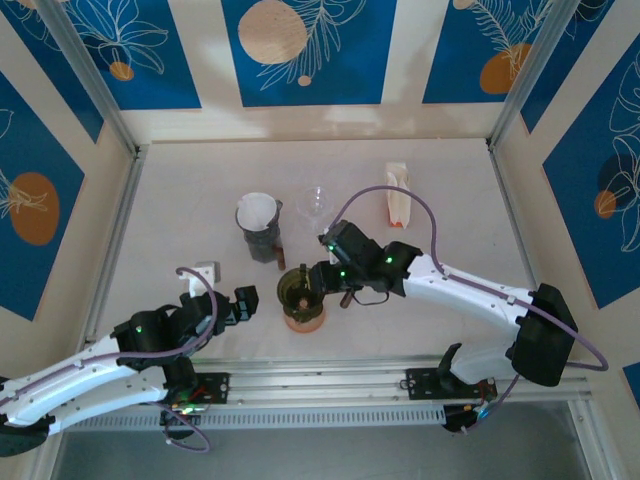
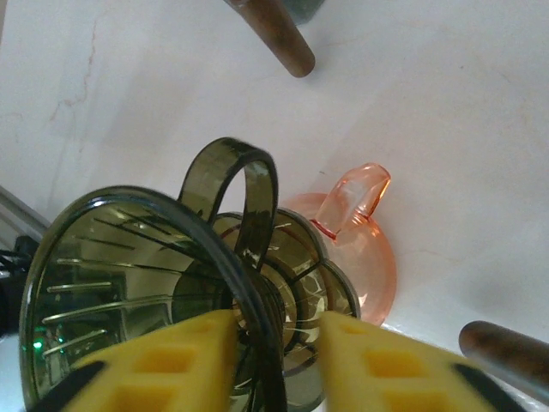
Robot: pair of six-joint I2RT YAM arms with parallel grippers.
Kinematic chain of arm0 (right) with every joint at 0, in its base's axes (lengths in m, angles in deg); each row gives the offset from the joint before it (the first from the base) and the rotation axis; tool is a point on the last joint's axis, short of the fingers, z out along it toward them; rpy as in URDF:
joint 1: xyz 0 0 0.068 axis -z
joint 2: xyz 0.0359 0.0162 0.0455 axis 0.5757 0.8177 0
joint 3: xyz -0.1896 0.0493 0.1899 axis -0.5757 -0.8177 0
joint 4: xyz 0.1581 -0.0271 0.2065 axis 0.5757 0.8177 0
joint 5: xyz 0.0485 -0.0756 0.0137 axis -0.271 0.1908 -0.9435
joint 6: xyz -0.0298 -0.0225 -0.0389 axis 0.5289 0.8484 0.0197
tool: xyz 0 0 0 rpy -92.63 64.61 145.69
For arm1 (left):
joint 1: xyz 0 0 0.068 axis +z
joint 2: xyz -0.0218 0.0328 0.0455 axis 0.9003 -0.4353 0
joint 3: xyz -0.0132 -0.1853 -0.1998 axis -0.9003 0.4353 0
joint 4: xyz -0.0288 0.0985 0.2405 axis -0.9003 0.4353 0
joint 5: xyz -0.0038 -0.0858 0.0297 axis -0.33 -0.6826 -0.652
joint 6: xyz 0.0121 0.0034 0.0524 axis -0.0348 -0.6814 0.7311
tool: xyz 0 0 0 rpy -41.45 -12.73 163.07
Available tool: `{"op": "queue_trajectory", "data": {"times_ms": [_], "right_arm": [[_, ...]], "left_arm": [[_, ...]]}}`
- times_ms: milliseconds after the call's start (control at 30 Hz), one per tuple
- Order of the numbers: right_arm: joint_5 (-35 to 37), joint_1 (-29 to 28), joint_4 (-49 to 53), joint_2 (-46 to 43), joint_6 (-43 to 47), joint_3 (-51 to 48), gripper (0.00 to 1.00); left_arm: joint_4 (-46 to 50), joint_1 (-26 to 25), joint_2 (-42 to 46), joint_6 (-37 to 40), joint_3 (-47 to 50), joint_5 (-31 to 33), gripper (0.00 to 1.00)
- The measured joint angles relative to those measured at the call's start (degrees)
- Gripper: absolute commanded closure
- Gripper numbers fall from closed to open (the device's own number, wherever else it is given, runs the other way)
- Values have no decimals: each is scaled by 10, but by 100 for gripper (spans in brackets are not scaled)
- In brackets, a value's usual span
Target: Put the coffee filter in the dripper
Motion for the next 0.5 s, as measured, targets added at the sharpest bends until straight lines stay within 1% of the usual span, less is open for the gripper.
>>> {"op": "queue_trajectory", "data": {"times_ms": [33, 100, 200, 367, 500], "right_arm": [[1, -2, -1, 0, 1, 0, 51], [5, -5, 0, 0, -1, -1, 47], [15, -6, 0, -9, -1, -3, 43], [47, -5, 5, -49, -2, -9, 41], [72, 12, 10, -87, 0, -9, 41]], "left_arm": [[0, 0, 0, 0, 0, 0, 0], [0, 0, 0, 0, 0, 0, 0], [0, 0, 0, 0, 1, 0, 0], [0, 0, 0, 0, 1, 0, 1], [0, 0, 0, 0, 2, 0, 0]]}}
